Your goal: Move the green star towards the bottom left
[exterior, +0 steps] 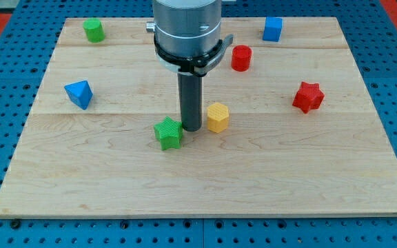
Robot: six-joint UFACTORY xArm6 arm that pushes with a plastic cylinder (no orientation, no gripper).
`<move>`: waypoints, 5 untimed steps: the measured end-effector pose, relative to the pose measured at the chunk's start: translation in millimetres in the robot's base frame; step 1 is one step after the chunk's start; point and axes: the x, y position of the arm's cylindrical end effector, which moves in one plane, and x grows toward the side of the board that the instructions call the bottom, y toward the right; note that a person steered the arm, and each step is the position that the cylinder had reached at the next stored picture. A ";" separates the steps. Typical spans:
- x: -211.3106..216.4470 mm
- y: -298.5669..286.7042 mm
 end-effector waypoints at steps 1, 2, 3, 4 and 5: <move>0.0 -0.6; 0.0 -3.2; 0.0 -7.7; 3.7 -5.7; 30.8 -20.3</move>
